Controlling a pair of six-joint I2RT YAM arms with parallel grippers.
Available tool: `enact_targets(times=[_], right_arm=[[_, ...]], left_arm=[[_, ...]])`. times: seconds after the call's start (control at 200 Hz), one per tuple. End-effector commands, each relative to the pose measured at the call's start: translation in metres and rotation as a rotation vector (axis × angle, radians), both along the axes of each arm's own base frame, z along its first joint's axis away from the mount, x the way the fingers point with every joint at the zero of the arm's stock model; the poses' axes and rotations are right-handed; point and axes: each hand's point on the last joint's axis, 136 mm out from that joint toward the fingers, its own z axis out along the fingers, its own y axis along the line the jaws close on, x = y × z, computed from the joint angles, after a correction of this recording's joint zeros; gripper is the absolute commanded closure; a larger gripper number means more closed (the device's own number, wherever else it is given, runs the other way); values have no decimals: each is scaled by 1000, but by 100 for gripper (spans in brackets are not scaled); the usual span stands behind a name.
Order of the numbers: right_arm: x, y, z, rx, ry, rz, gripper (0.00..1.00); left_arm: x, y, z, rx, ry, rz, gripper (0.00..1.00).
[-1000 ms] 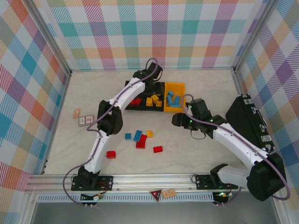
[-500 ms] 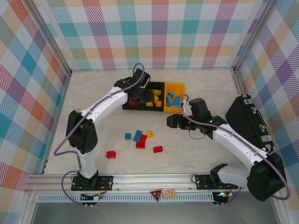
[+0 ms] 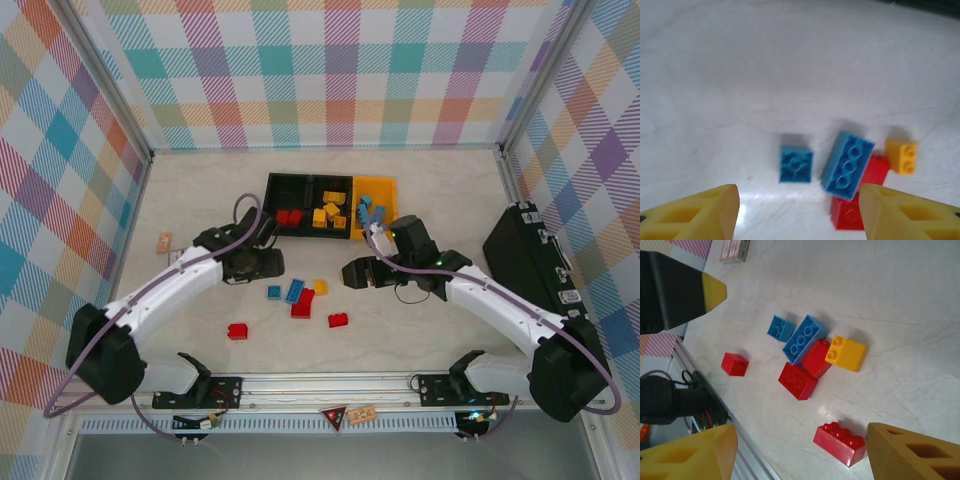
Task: Sort the legos into containers by color
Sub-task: Pick up the lego from the bottom-left of the table.
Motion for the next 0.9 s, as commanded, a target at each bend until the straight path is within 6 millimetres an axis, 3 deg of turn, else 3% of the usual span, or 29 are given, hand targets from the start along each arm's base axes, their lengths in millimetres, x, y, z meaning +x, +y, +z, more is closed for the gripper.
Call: enact_targets(times=[0.0,0.285,0.45,0.895], right_arm=[[-11,10,2,37,-9,85,31],[-18,11,-4,31,26,111,31],[-20,14,-7,35,44,126,31],[-21,16,-16,23,61,124,31]], left_arm=[[-30,33,-12,68,60,99,33],[-80,60,-39,113,191,186,25],[-101,58,-62,119,286,175,23],[-112,52,-109,142,388,162,25]])
